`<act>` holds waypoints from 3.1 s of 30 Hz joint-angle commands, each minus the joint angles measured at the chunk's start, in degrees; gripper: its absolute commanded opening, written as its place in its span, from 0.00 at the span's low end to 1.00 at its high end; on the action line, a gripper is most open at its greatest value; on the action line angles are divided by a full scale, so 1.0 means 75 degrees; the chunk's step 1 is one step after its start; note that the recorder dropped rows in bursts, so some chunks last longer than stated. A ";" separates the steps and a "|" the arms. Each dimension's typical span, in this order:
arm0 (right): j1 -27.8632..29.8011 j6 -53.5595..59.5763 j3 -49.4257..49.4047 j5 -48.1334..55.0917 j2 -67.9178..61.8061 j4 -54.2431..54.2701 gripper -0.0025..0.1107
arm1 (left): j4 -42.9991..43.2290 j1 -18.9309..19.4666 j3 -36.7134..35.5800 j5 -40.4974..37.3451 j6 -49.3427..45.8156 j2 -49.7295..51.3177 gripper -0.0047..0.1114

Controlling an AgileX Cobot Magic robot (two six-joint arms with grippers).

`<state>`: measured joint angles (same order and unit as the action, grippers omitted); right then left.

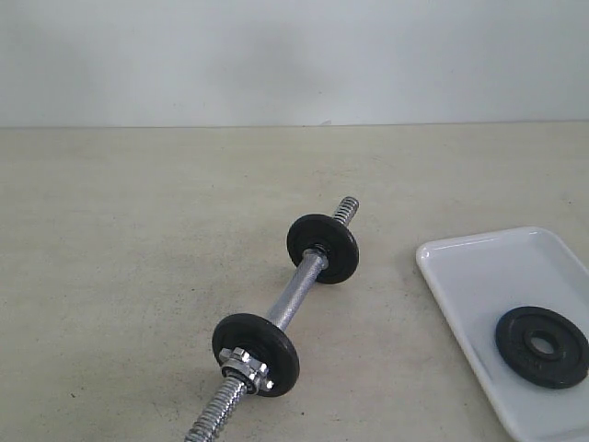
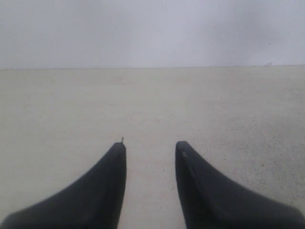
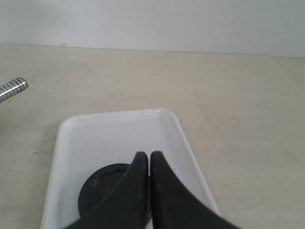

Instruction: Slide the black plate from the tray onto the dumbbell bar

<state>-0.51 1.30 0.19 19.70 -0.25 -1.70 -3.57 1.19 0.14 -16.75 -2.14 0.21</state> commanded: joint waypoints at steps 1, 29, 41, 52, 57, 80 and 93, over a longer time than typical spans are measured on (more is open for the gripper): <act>-0.0008 -0.0011 -0.0025 -0.0080 0.0033 -0.0052 0.02 | -0.0025 0.0023 -0.0018 0.0036 -0.0011 -0.0028 0.32; -0.0008 -0.2412 -0.0025 -0.2773 0.0033 0.1997 0.02 | -0.0486 0.0023 -0.0018 0.1287 0.0360 -0.0028 0.32; -0.0008 -0.3932 -0.0025 -0.3791 0.0033 0.2167 0.02 | -0.1041 0.0023 -0.0018 0.1367 0.1169 -0.0028 0.32; -0.0118 -0.4555 0.0256 -0.3015 0.0033 0.1345 0.02 | -0.1417 -0.0498 0.0063 0.1058 0.0657 -0.0028 0.32; -0.0714 -0.3581 0.1430 -0.2126 0.0033 0.0986 0.02 | -0.2561 -0.1158 0.0316 0.1058 -0.0487 -0.0028 0.32; -0.2761 0.0565 0.3478 -0.0958 -0.3948 0.0954 0.02 | -0.4207 -0.1836 0.2545 -0.0054 -0.2938 0.3429 0.32; -0.2761 0.0480 0.3478 -0.0793 -0.3947 0.1054 0.02 | -0.6216 -0.1836 0.2654 -0.0381 -0.4487 0.5073 0.32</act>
<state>-21.13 5.09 25.64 13.92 -29.88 5.83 -43.57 -12.08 19.68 -19.22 -29.66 36.09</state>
